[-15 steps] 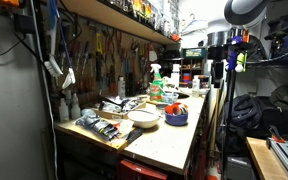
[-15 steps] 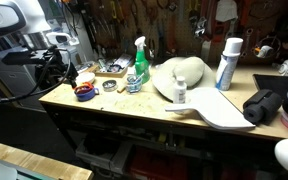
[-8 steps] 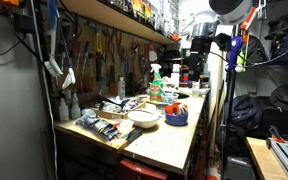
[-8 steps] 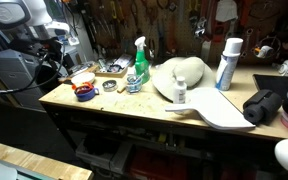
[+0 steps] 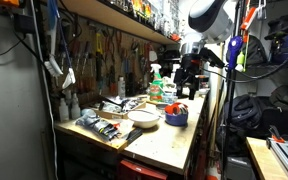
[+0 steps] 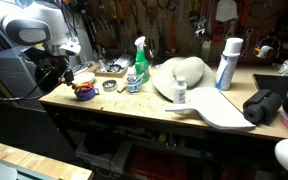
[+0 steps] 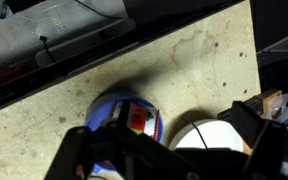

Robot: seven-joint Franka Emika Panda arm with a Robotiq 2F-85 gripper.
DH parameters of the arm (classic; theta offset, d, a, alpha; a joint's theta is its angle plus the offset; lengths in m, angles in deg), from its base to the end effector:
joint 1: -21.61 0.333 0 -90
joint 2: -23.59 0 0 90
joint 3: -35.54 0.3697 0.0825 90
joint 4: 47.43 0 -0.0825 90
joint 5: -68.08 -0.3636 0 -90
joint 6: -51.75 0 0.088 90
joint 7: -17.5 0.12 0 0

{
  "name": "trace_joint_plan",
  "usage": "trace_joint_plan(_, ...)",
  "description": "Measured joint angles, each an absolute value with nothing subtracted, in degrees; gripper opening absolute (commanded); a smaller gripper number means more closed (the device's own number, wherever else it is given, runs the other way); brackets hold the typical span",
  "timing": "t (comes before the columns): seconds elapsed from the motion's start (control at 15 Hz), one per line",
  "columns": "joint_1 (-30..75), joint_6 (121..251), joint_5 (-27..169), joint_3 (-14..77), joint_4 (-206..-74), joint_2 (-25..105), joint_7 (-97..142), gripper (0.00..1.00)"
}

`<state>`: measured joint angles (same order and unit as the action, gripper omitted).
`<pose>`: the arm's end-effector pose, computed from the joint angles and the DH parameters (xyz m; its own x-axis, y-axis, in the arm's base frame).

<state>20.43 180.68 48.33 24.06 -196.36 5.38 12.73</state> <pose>0.3716 -0.0716 0.4127 0.9408 -0.3350 -0.0518 -0.3335 -0.8874 -0.3183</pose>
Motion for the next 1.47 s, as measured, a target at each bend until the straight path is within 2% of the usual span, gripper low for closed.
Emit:
trace_joint_plan(0.67, 17.35, 179.91, 47.88, 24.16, -196.42, 8.34, 12.86, 1.0)
trace_joint_plan(1.27, 16.7, 189.97, 44.49, 24.26, -195.8, 14.61, 13.85, 1.0)
trace_joint_plan(1.33, 16.76, 190.3, 43.58, 24.35, -195.59, 14.92, 13.63, 0.99)
trace_joint_plan(1.4, 16.79, 190.46, 42.77, 24.5, -195.35, 15.07, 13.38, 0.84)
trace_joint_plan(1.47, 16.83, 190.47, 42.21, 24.67, -195.05, 15.14, 13.14, 0.73)
